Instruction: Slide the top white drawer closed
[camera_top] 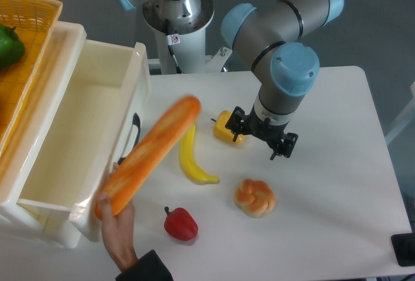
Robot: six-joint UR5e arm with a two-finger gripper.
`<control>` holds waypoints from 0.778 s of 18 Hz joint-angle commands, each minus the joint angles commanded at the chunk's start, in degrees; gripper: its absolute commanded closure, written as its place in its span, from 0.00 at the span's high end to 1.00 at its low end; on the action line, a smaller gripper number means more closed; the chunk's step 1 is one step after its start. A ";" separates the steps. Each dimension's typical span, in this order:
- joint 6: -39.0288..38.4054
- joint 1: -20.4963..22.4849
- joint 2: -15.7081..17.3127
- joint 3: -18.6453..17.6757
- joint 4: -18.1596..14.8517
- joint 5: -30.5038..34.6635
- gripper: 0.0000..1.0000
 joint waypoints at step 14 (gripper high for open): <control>-0.09 0.09 0.00 0.53 0.00 -0.35 1.00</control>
